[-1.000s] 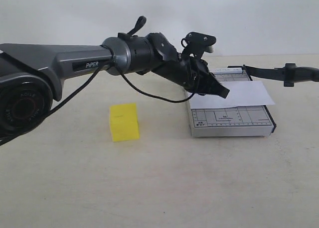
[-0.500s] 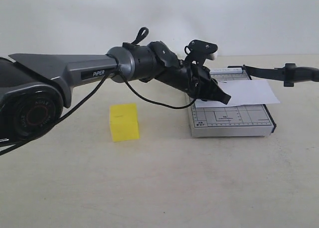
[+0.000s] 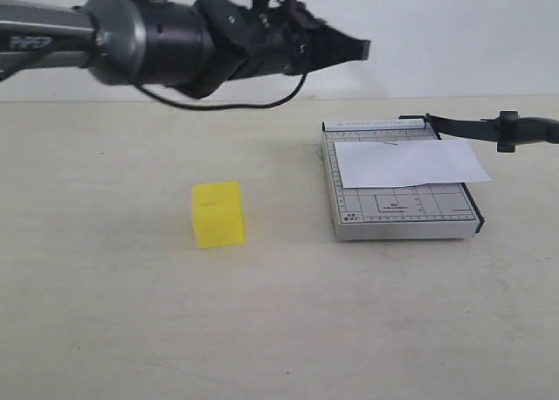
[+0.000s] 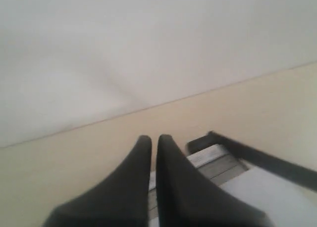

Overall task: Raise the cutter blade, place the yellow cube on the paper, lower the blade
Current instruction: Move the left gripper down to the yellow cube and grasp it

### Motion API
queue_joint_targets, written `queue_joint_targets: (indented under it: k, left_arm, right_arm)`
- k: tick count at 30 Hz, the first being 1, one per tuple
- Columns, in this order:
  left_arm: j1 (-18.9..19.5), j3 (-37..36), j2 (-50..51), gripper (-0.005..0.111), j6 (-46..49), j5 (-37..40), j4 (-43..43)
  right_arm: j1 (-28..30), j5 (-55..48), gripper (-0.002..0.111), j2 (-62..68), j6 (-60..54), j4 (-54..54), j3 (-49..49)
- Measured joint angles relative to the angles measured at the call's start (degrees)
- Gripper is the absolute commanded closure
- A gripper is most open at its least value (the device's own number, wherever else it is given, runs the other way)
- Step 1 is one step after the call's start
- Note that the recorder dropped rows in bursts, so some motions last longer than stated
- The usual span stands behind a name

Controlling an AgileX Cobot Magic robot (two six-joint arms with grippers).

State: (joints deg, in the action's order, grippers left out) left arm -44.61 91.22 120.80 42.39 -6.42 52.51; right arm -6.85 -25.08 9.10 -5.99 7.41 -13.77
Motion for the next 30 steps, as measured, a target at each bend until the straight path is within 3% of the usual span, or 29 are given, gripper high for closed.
queue_joint_targets:
  k: [3, 6, 10, 13, 19, 20, 22, 30]
  left_arm:
    - [0.0, -15.59, -6.61, 0.102, -0.25, -10.29, 0.1]
    - [0.0, -27.75, -13.13, 0.102, -0.29, -13.87, 0.34]
    - [0.0, -36.3, -19.01, 0.097, -0.98, -15.13, 0.45]
    - [0.0, -38.42, -19.92, 0.077, -2.64, -14.51, 1.81]
    - [0.0, -38.87, -19.92, 0.011, -7.82, -9.61, 8.16]
    - [0.0, -38.87, -19.92, 0.006, -8.3, -9.47, 9.66]
    - [0.0, -38.87, -19.92, -0.001, -8.75, -9.47, 12.34]
    - [0.0, -38.87, -19.92, 0.0, -9.19, -12.12, 16.64]
  right_arm:
    - [0.0, 0.0, 0.109, 0.0, 0.0, 0.0, 0.0]
    - [0.0, 0.0, 0.109, 0.0, 0.0, 0.0, 0.0]
    - [0.0, 0.0, 0.109, 0.0, 0.0, 0.0, 0.0]
    - [0.0, 0.0, 0.109, 0.0, 0.0, 0.0, 0.0]
    - [0.0, 0.0, 0.109, 0.0, 0.0, 0.0, 0.0]
    - [0.0, 0.0, 0.109, 0.0, 0.0, 0.0, 0.0]
    - [0.0, 0.0, 0.109, 0.0, 0.0, 0.0, 0.0]
    - [0.0, 0.0, 0.109, 0.0, 0.0, 0.0, 0.0]
